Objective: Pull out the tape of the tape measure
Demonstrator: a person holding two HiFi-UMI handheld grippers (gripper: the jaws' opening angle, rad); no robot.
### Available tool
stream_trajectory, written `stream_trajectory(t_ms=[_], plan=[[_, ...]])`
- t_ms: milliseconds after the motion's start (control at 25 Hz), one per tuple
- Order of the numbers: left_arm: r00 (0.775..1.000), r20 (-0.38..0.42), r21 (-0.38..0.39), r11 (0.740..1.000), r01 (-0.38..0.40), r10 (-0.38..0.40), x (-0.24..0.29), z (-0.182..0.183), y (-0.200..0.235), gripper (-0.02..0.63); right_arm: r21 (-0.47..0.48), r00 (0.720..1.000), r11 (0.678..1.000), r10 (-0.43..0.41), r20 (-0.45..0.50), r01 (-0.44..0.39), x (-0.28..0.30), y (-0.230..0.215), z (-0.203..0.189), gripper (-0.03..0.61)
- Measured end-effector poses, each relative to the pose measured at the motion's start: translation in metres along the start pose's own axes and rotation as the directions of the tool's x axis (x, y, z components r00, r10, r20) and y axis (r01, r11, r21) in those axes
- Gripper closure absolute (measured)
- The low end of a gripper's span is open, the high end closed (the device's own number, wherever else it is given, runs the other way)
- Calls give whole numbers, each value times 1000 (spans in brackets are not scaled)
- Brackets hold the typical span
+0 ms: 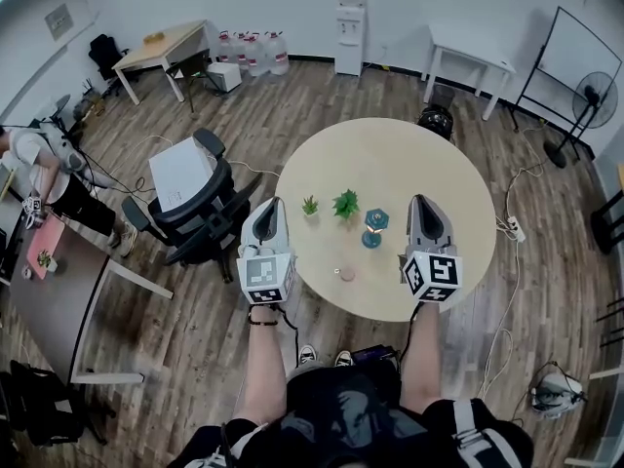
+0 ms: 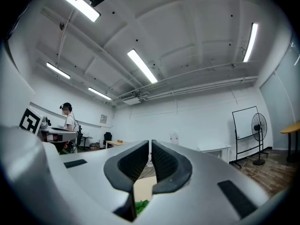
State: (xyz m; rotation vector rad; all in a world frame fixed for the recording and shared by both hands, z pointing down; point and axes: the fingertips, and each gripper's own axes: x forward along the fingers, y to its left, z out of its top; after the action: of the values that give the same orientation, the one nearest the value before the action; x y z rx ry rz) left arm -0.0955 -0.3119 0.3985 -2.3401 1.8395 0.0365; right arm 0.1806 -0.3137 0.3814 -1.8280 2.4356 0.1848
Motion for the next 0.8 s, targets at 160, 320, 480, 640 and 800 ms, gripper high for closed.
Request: stream_trajectory(t_ms=[160,320,480,640,800], plan=[[1000,6,-2,1000,17,-17,12,1,11,612,-34,1000,999,18,-14,-18,16,14,4,528],[1000,3,-7,1000,31,-31,18,-3,18,612,-48,1000,999,22,-12,-22,25,27,2,525],[999,1,-6,999,38,-38,23,-8,23,612,-34,1000,999,18,-2,-18,31,32,-1,524],[999,0,-6,999,44,-44,29,-11,21,612,1,999,999,48,1,-48,35,33,-3,412],[999,0,-7,999,47,-47,33,-10,21,612,9,998,998,57,-1,-57,40,31,-4,298]])
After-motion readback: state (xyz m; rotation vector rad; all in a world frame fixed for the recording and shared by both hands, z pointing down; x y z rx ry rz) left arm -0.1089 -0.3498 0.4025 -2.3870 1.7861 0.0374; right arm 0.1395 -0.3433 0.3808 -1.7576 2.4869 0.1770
